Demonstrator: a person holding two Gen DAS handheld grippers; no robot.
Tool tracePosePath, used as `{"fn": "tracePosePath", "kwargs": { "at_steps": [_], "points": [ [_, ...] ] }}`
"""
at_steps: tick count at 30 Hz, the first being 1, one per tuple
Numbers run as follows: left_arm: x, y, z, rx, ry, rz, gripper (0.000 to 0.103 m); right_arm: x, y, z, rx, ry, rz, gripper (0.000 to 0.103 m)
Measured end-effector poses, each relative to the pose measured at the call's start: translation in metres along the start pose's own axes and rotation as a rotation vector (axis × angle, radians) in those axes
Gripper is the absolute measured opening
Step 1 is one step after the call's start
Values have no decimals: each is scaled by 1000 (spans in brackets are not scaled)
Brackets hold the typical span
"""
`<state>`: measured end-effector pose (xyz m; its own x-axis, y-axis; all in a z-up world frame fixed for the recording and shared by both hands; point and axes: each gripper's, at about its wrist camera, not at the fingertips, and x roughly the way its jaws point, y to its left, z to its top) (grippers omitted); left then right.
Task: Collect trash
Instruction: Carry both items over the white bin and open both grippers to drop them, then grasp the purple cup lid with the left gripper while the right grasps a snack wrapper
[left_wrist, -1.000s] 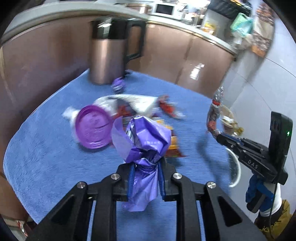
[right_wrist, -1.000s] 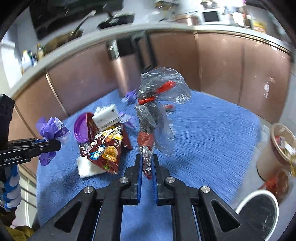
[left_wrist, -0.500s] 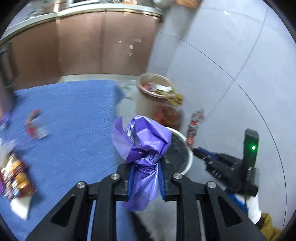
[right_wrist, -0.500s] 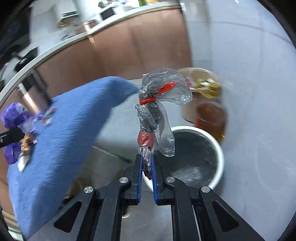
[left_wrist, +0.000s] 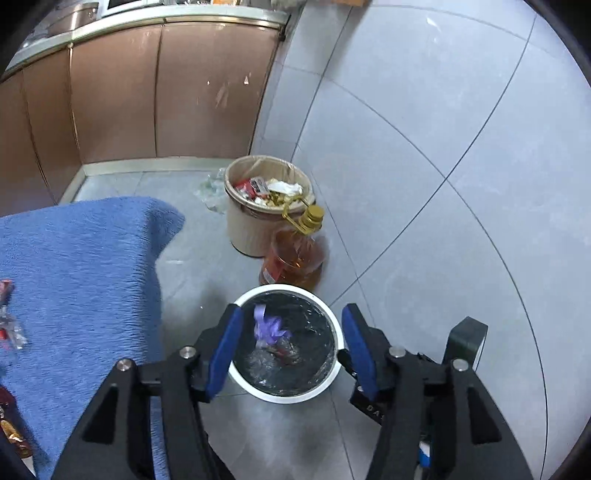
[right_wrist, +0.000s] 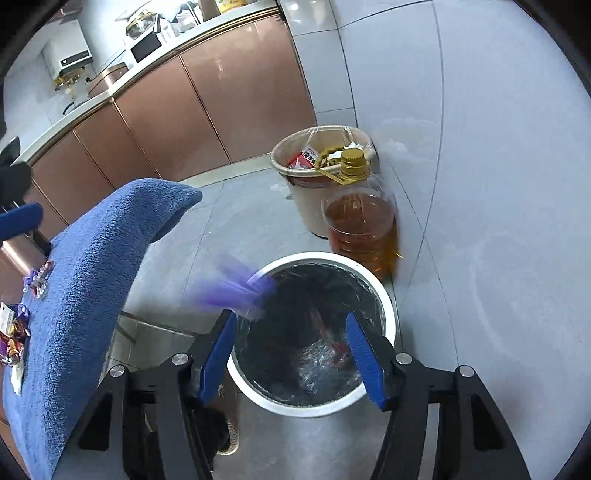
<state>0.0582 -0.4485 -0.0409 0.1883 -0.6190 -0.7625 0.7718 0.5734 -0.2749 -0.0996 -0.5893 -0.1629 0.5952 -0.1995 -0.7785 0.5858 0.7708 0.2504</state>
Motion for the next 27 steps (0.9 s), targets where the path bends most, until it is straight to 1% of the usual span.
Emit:
{"fn": "tracePosePath", "kwargs": {
  "at_steps": [2,5,11,16,21,27],
  "points": [
    [-11,7,0,-16,-14,7,54,-6,4,-1,-1,-5,-2,59],
    [-37,19,-4,-45,-56,13,54,-17,15,-2,-22,-24,6,59],
    [-100,43,-15,-73,-187,98,54,-49,55,4,-95,-86,51,59],
    [-151,67,-30,-79,-245,162,54,-87,98,10,-168,-151,101,59],
    [-221,100,-59,-122,-307,234,54,-125,145,11,-249,-214,151,59],
    [-302,139,-104,-180,-388,317,54,-174,207,-2,-387,-289,213,59]
  ]
}}
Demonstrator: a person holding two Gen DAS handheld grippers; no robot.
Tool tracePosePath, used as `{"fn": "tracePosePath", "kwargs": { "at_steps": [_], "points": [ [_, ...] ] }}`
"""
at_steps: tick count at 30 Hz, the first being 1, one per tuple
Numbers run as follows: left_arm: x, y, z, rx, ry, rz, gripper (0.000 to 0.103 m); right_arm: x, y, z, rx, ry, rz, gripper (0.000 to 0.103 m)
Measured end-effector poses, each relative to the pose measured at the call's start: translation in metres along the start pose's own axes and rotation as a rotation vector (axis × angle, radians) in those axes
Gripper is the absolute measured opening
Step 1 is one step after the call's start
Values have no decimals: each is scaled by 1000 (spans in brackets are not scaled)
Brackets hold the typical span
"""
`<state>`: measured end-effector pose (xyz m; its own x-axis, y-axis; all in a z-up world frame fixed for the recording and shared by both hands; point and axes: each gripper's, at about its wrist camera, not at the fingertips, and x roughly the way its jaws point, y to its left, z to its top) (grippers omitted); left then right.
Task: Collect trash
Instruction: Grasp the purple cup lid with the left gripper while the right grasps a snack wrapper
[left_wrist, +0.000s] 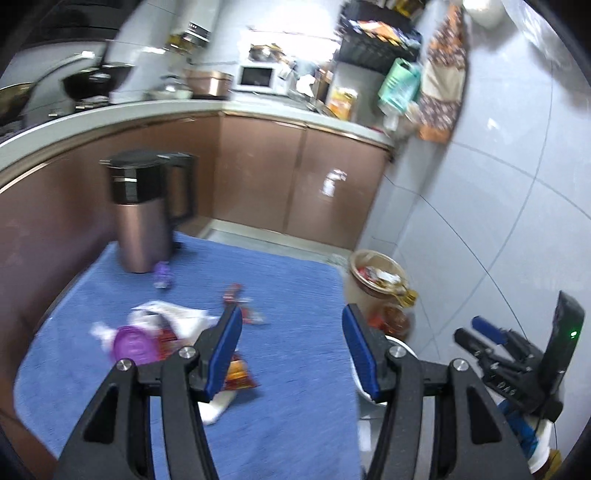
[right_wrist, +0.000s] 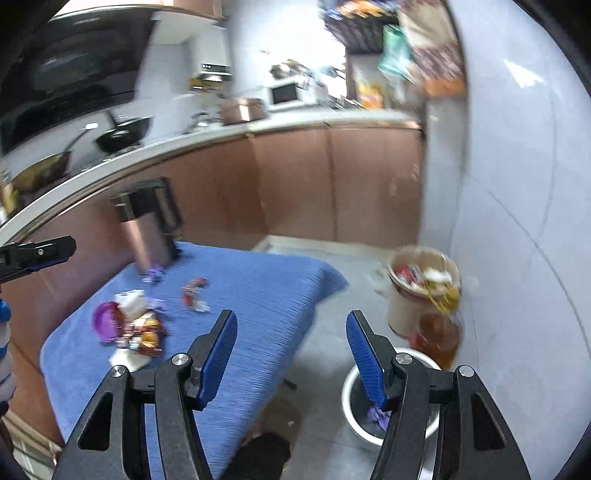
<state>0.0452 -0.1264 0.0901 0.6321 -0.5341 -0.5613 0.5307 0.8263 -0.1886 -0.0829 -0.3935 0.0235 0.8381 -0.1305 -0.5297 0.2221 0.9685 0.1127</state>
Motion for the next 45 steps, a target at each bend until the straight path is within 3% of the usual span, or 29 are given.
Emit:
{"fn": "tracePosePath", "kwargs": {
  "at_steps": [4,8,12,18,23,28,36,45],
  "points": [
    [-43,38,-15,-20,-50,71,54,-16,43,7,-76,-26,77,59],
    [-61,70,-35,-43,-54,128,54,-17,80,5,-137,-19,182,59],
    [-54,107,-56,-91,-23,151,54,4,117,-5,-190,35,288,59],
    [-9,159,-77,-151,60,162,43,63,169,-29,-296,155,360,59],
    [41,192,-80,-141,123,157,38,111,203,-48,-380,238,381,57],
    [88,205,-76,-53,176,146,37,148,231,-60,-487,280,367,50],
    [136,221,-69,43,228,109,37,190,250,-70,-534,334,321,40],
    [168,231,-65,72,298,45,17,206,251,-73,-527,385,270,29]
  ]
}}
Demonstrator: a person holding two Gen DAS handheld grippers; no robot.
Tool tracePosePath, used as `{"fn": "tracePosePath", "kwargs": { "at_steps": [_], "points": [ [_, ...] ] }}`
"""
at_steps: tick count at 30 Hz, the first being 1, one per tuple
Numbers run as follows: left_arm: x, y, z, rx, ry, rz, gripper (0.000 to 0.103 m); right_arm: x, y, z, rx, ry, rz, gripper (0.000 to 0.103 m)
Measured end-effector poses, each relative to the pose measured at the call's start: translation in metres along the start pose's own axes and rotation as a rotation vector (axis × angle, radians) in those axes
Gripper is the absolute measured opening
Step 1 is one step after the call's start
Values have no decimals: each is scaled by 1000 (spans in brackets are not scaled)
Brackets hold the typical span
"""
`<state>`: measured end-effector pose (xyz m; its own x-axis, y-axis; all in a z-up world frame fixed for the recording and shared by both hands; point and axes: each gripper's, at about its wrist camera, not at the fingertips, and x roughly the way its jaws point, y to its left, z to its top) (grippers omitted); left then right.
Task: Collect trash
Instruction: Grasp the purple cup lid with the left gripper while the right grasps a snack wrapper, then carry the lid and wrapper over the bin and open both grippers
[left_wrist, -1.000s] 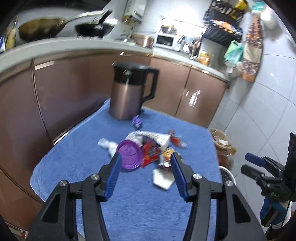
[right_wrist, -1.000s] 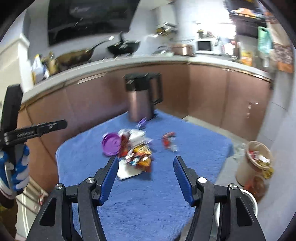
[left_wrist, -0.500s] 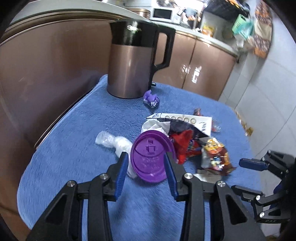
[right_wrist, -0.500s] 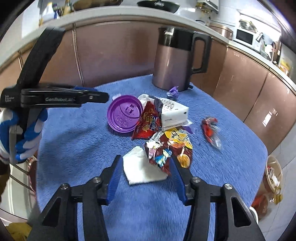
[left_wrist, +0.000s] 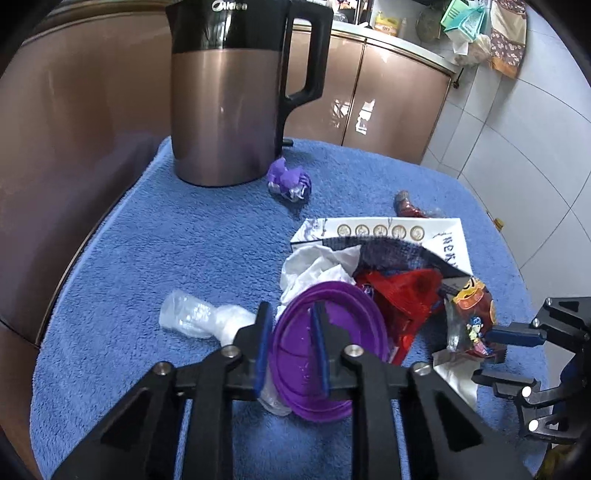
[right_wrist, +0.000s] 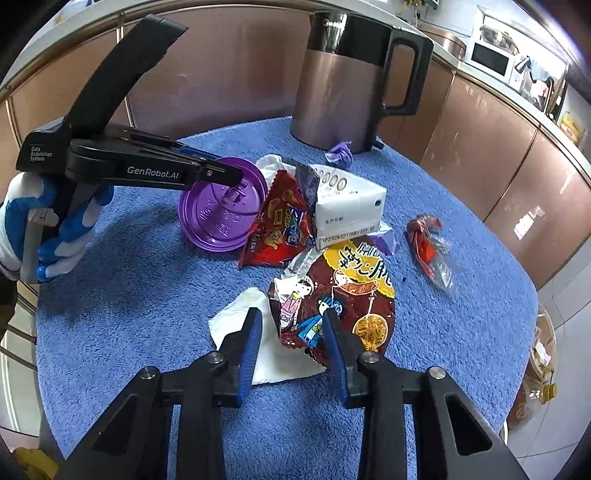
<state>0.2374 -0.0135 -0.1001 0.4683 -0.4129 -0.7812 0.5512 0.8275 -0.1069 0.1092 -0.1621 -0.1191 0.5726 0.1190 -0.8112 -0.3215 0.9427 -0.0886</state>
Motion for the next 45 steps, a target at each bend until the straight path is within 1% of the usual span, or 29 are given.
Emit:
{"fn": "tracePosePath", "kwargs": {
  "at_steps": [2,3,7,11,17,21,27,30,35,39,42,45],
  "points": [
    [1,1,-1,-2,3,-9,10,3,-1,0,3,13,1,23],
    [1,1,-1,-5,2,-15,9,3,-1,0,2,17,0,17],
    [-7,-1,-5,-18,-22,-15,5,-5,1,0,-1,-3,-9,9],
    [-23,-2,-8,-44,-61,-10,5,-24,-1,-2,15,-38,-15,7],
    [-60,-4,-13,-81,-129,-2,5,-61,-12,-6,84,-119,25,6],
    [-84,-7,-16,-99,-163,14,5,-84,-15,-9,93,-168,35,6],
    [-117,-22,-17,-127,-215,24,5,-129,-27,-23,116,-254,49,6],
    [-124,-37,-14,-123,-229,36,5,-151,-38,-32,135,-297,43,6],
    [-135,-75,-1,-119,-251,30,5,-191,-68,-62,183,-368,6,6],
    [-133,-121,19,-89,-250,-5,5,-218,-105,-89,247,-417,-57,6],
    [-122,-163,37,-40,-236,-28,5,-230,-138,-114,320,-445,-103,6],
    [-103,-206,53,14,-205,-58,5,-236,-173,-141,414,-460,-137,6]
  ]
}}
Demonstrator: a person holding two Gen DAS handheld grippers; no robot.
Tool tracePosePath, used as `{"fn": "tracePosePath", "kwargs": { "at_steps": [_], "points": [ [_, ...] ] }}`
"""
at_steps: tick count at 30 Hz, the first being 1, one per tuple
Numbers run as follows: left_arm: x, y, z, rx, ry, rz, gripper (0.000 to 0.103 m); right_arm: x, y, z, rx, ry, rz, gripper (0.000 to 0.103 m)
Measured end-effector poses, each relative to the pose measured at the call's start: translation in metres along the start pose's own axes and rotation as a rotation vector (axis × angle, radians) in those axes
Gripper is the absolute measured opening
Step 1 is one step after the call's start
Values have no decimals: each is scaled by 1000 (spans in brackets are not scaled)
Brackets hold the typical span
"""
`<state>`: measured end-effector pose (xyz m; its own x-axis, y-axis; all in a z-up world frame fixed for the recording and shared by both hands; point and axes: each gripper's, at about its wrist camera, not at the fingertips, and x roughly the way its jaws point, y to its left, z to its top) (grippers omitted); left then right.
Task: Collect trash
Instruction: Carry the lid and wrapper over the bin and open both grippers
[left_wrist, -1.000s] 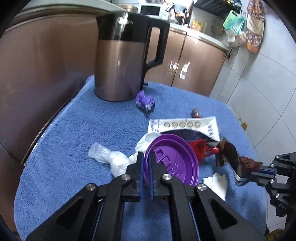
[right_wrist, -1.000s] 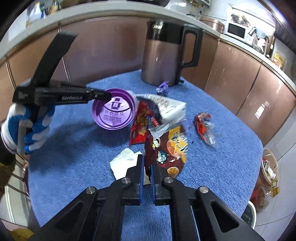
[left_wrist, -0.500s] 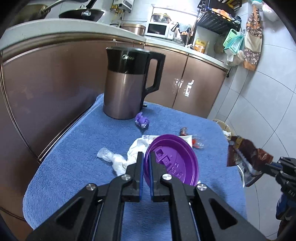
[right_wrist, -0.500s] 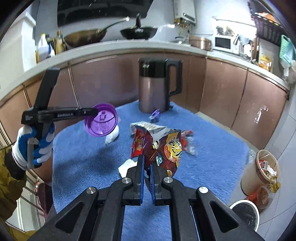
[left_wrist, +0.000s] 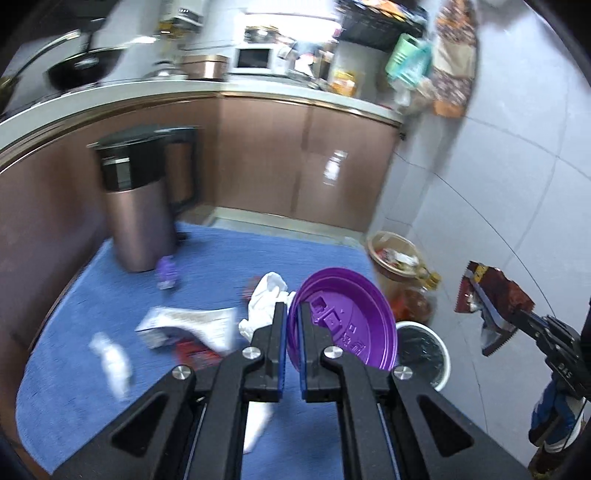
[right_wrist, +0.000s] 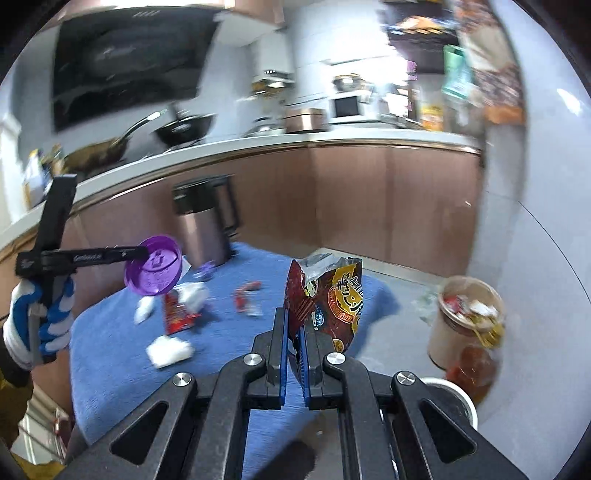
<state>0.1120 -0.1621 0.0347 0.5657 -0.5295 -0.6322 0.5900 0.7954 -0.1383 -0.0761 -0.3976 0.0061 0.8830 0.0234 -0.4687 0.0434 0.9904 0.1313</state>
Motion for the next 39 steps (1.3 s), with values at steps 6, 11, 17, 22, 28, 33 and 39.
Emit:
{"fn": "tracePosePath", "kwargs": {
  "at_steps": [6,11,17,22,28,33,39],
  "points": [
    [69,-84,13,94,93,-57,5,1,-72,-14,147,-1,-81,6],
    [133,-144,3,164,197,-83,5,10,-124,-34,262,33,-131,6],
    [199,-207,-11,236,303,-97,5,23,-176,-60,366,80,-190,6],
    [240,-245,-20,260,350,-85,6,36,-201,-80,403,127,-238,8],
    [276,-269,-27,202,418,-139,20,46,-215,-92,400,173,-320,13],
    [272,-265,-27,159,410,-196,32,40,-214,-98,400,174,-344,27],
    [237,-242,-12,104,308,-205,32,36,-203,-94,376,164,-343,38]
  ]
}}
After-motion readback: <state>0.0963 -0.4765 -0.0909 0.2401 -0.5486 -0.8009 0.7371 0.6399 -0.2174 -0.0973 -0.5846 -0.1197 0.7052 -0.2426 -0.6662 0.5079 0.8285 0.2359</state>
